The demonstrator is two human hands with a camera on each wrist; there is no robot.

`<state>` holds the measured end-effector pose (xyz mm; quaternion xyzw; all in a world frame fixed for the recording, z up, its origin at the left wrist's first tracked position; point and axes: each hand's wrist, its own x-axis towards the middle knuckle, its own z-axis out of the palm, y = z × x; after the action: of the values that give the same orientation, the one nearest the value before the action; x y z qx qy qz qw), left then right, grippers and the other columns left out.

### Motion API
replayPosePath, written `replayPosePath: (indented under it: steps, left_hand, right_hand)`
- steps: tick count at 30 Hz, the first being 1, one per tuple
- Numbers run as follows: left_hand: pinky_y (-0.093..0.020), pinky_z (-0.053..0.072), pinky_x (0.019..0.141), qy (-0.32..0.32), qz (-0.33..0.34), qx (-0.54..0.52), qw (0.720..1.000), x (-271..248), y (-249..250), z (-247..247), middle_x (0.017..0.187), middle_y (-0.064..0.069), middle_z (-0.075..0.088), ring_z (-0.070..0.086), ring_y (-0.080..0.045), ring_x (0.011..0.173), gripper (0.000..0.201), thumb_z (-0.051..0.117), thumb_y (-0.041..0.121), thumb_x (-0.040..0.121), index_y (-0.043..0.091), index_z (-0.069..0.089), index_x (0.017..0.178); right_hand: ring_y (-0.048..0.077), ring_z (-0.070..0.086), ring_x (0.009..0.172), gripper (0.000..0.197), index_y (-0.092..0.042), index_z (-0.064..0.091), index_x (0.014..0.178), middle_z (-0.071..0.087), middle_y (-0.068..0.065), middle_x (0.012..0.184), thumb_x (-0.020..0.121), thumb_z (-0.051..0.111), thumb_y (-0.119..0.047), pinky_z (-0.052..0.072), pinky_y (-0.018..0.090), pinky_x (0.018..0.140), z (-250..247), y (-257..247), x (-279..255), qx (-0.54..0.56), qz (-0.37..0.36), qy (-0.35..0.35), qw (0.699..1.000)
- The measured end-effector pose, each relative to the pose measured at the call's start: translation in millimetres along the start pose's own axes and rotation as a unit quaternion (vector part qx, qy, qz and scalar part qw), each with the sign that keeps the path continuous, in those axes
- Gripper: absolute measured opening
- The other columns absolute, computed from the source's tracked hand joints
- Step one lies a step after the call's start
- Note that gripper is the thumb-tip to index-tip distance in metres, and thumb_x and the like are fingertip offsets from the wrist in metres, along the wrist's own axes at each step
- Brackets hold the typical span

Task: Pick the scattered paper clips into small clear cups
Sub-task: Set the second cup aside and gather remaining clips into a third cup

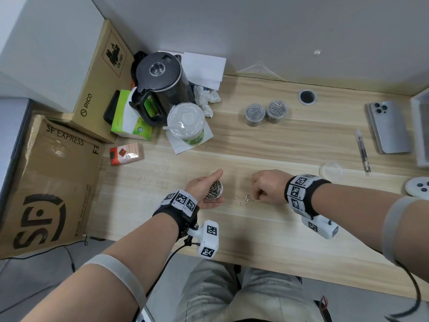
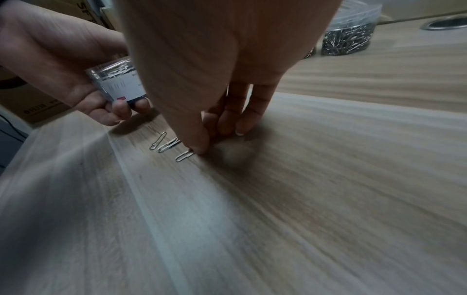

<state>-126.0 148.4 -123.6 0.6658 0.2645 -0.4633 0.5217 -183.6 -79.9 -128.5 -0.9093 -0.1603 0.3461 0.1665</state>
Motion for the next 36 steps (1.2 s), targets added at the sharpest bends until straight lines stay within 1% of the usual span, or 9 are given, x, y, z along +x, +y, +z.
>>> replayPosePath:
  steps: [3, 6, 10, 14, 20, 25, 30, 33, 36]
  left_hand:
    - [-0.044, 0.062, 0.08, -0.001, 0.0, 0.0, 1.0, -0.7, -0.7, 0.1, 0.09, -0.012, 0.07, 0.073, -0.032, 0.08, 0.048, 0.076, 0.052, 0.082, 0.015, 0.063, 0.109]
    - [-0.046, 0.061, 0.085, -0.001, -0.001, 0.0, 1.0, -1.3, -0.8, -0.2, 0.091, -0.011, 0.07, 0.073, -0.032, 0.082, 0.047, 0.076, 0.052, 0.083, 0.015, 0.063, 0.109]
    - [-0.045, 0.061, 0.085, 0.002, -0.001, -0.002, 1.0, -1.6, 0.5, -3.0, 0.091, -0.011, 0.069, 0.073, -0.032, 0.082, 0.045, 0.075, 0.052, 0.083, 0.015, 0.062, 0.105]
    - [-0.044, 0.062, 0.081, 0.004, 0.0, -0.008, 1.0, -2.2, 0.5, -5.8, 0.089, -0.012, 0.07, 0.072, -0.033, 0.08, 0.047, 0.076, 0.052, 0.082, 0.014, 0.063, 0.106]
    - [-0.044, 0.062, 0.081, 0.008, 0.002, -0.011, 1.0, -0.9, -0.4, -9.1, 0.085, -0.01, 0.07, 0.073, -0.034, 0.082, 0.043, 0.076, 0.052, 0.083, 0.015, 0.062, 0.102]
    - [-0.045, 0.062, 0.084, 0.008, 0.002, -0.009, 1.0, 2.4, -0.2, -12.1, 0.084, -0.01, 0.071, 0.074, -0.033, 0.082, 0.048, 0.076, 0.054, 0.081, 0.014, 0.063, 0.105]
    - [-0.044, 0.062, 0.082, 0.003, 0.002, -0.003, 1.0, 4.2, 0.2, -11.6, 0.081, -0.009, 0.073, 0.074, -0.031, 0.079, 0.051, 0.076, 0.056, 0.08, 0.013, 0.064, 0.104]
    - [-0.041, 0.063, 0.075, 0.007, 0.0, -0.01, 1.0, 4.5, 1.4, -10.3, 0.089, -0.012, 0.071, 0.074, -0.032, 0.076, 0.05, 0.077, 0.055, 0.079, 0.014, 0.063, 0.105]
    - [-0.042, 0.063, 0.076, 0.008, -0.003, -0.012, 1.0, 4.8, 2.3, -9.4, 0.091, -0.012, 0.07, 0.073, -0.032, 0.076, 0.049, 0.077, 0.053, 0.08, 0.014, 0.063, 0.105]
  right_hand:
    - [0.014, 0.056, 0.104, 0.019, -0.024, 0.074, 0.098, 0.062, -0.006, 0.107, 0.087, 0.059, -0.019, 0.042, 0.025, 0.083, 0.5, -6.4, 3.1, 0.005, -0.003, -0.004, 1.0]
    - [0.017, 0.057, 0.101, 0.017, -0.02, 0.071, 0.096, 0.062, -0.003, 0.104, 0.085, 0.059, -0.016, 0.046, 0.029, 0.083, 2.3, -14.4, 8.4, 0.011, -0.009, 0.019, 1.0]
    - [0.023, 0.058, 0.094, 0.02, -0.017, 0.067, 0.099, 0.057, 0.002, 0.103, 0.082, 0.058, -0.011, 0.048, 0.036, 0.078, 3.3, -19.1, 10.0, 0.032, -0.033, 0.048, 0.998]
    - [0.021, 0.058, 0.099, 0.022, -0.021, 0.072, 0.103, 0.059, -0.001, 0.106, 0.087, 0.058, -0.016, 0.046, 0.03, 0.082, 2.1, -22.6, 13.4, 0.013, -0.041, 0.016, 0.999]
    - [0.019, 0.059, 0.099, 0.024, -0.022, 0.073, 0.103, 0.061, -0.004, 0.104, 0.087, 0.057, -0.014, 0.046, 0.03, 0.082, 1.5, -27.5, 21.3, -0.002, -0.051, -0.004, 0.999]
    - [0.019, 0.055, 0.091, 0.027, -0.02, 0.061, 0.096, 0.052, -0.006, 0.096, 0.071, 0.06, -0.012, 0.05, 0.039, 0.075, 0.9, -30.4, 22.0, 0.018, -0.074, 0.014, 0.997]
    - [0.017, 0.05, 0.102, 0.057, -0.026, 0.056, 0.128, 0.049, 0.001, 0.112, 0.073, 0.072, -0.024, 0.044, 0.03, 0.083, -1.9, -33.3, 25.6, 0.001, -0.076, -0.029, 0.997]
    - [0.022, 0.052, 0.103, 0.048, -0.02, 0.061, 0.123, 0.051, 0.004, 0.113, 0.077, 0.074, -0.024, 0.044, 0.033, 0.087, -1.6, -35.1, 29.7, 0.001, -0.08, -0.052, 0.995]
    - [0.024, 0.056, 0.1, 0.033, -0.018, 0.066, 0.112, 0.055, 0.003, 0.109, 0.08, 0.071, -0.019, 0.045, 0.035, 0.086, -0.8, -35.1, 28.2, 0.021, -0.08, -0.044, 0.996]
